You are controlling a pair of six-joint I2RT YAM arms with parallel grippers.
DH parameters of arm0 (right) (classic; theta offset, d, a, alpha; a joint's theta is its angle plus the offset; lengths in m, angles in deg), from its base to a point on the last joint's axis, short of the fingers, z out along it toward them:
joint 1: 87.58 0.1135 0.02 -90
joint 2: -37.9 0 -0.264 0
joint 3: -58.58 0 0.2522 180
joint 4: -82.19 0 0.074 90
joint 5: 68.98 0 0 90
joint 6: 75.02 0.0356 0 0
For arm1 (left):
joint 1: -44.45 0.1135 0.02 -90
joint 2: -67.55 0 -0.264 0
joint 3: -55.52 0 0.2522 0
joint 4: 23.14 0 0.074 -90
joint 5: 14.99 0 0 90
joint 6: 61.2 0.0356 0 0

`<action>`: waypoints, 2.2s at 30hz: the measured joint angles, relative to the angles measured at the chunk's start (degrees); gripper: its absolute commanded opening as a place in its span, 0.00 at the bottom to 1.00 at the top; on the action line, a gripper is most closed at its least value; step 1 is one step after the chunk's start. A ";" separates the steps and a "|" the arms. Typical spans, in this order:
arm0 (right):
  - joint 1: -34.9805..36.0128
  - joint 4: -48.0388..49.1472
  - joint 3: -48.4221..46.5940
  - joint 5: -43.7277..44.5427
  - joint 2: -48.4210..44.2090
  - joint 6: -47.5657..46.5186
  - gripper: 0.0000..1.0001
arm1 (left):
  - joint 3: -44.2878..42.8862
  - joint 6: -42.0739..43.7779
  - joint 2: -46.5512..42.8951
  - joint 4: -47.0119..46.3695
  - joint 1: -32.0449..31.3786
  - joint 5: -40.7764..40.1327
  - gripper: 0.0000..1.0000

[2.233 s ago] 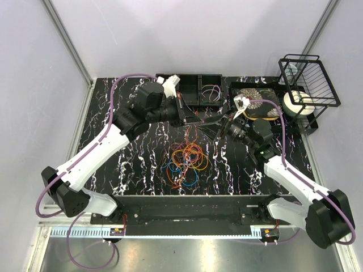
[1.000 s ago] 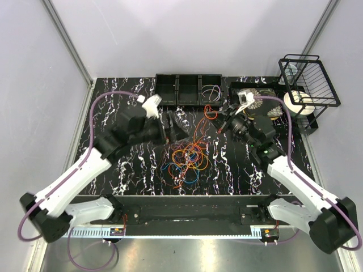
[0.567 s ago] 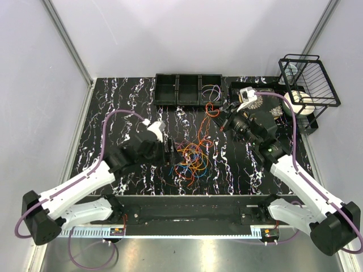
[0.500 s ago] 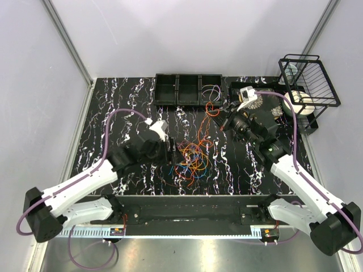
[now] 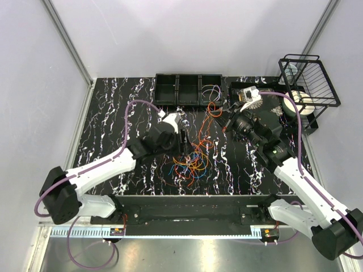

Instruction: Untangle the cables

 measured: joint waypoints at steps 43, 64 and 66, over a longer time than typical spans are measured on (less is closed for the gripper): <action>0.00 -3.48 -8.09 2.60 -0.87 -2.21 0.00 | 0.39 0.35 8.63 -3.17 -0.02 -1.49 0.42; 0.00 -6.99 -58.05 -0.59 11.13 -9.44 0.00 | 6.91 -0.20 5.33 -6.01 -0.31 -1.29 0.71; 0.00 -7.26 -56.39 -0.33 10.27 -10.47 0.00 | 6.91 -0.09 5.22 -6.21 -0.37 -1.25 0.76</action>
